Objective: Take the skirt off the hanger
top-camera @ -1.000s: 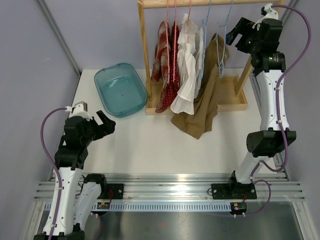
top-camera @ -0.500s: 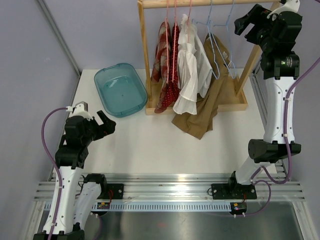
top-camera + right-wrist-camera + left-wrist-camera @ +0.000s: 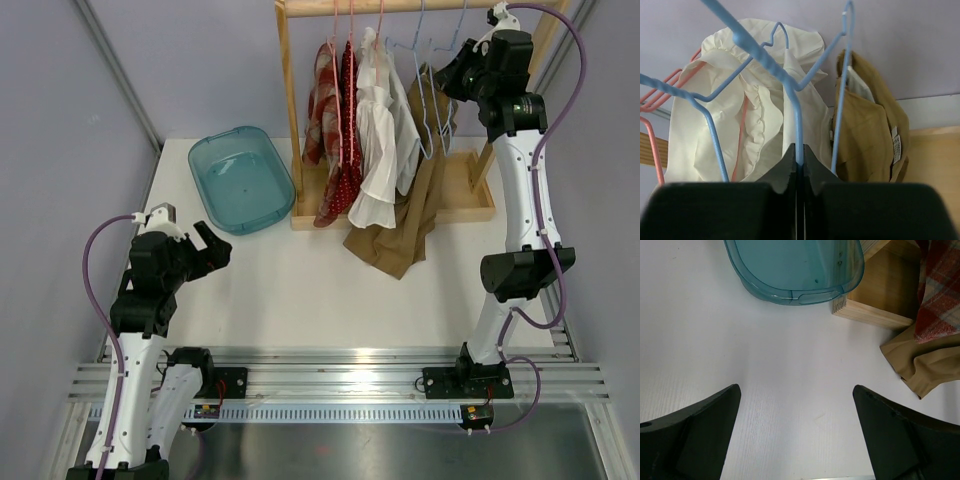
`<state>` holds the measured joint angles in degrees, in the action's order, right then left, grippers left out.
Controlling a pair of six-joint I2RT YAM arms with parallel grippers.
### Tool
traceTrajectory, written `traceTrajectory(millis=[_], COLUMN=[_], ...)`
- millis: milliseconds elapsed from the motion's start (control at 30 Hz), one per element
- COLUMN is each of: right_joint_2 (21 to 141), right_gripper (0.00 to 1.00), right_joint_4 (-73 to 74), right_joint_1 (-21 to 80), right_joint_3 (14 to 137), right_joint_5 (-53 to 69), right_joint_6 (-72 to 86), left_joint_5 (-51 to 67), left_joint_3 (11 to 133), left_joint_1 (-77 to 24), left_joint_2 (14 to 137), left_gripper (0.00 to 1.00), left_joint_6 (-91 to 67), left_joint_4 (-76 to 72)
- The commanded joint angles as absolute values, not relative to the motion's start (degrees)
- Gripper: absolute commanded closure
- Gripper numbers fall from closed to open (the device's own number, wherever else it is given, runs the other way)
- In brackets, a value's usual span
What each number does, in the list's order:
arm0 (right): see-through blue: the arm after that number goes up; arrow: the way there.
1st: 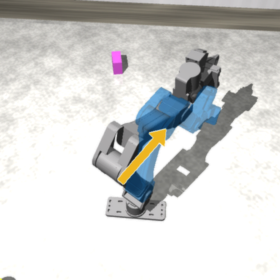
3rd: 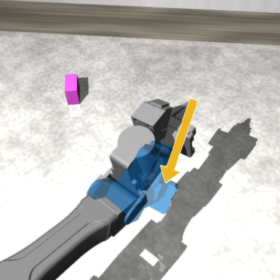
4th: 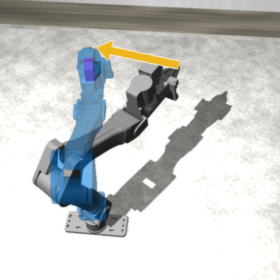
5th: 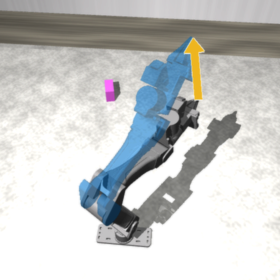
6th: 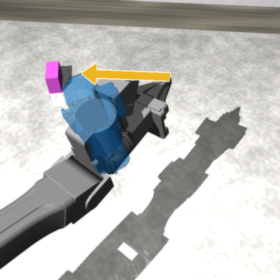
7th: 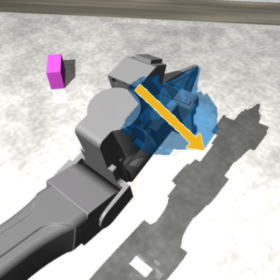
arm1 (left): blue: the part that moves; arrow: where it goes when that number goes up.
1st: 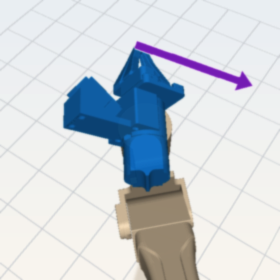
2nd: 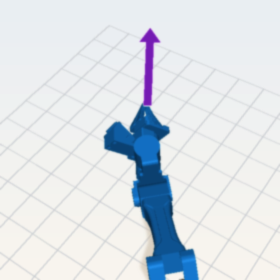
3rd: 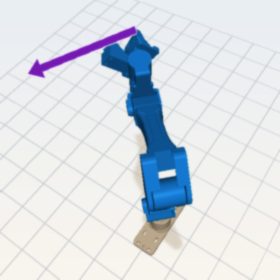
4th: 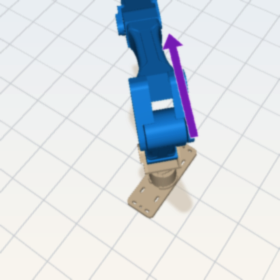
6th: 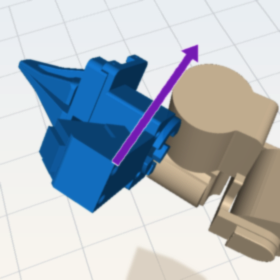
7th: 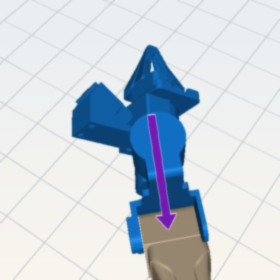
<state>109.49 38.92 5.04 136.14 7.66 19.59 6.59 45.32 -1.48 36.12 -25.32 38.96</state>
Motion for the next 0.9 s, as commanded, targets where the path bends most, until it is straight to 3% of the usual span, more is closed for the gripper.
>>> traceTrajectory(millis=[0,200,300,467,567,700,867], right_joint_2=[106.79,104.94,104.94,102.31,98.27,89.51,79.64], right_gripper=[1.0,1.0,1.0,1.0,1.0,1.0,1.0], right_joint_4=[37.88,39.63,41.04,41.22,40.87,40.17,37.44], right_joint_1=[5.36,5.36,5.36,5.36,5.36,5.36,5.36], right_joint_3=[135.36,139.19,144.21,146.87,143.36,132.58,119.81], right_joint_5=[7.04,5.1,4.48,3.96,3.34,2.9,2.99], right_joint_6=[19.25,17.05,16.96,17.14,16.88,17.22,18.72], left_joint_5=[7.12,2.48,-2.78,-7.9,-10.9,-5.12,2.8], left_joint_3=[45.44,47.1,54.55,76.92,88.47,102.54,103.89], left_joint_1=[-1.76,-1.84,-4.56,-19.48,-29.68,-42.85,-54.91], left_joint_2=[36.39,37.0,41.28,52.62,62.29,71.44,78.65], left_gripper=[0.01,0.05,0.04,0.01,0.01,0.01,0.01], left_joint_6=[-25.14,-25.05,-24.26,-19.52,-16.0,-13.45,-10.11], left_joint_4=[37.44,37.27,37.53,35.77,36.73,33.32,21.91])
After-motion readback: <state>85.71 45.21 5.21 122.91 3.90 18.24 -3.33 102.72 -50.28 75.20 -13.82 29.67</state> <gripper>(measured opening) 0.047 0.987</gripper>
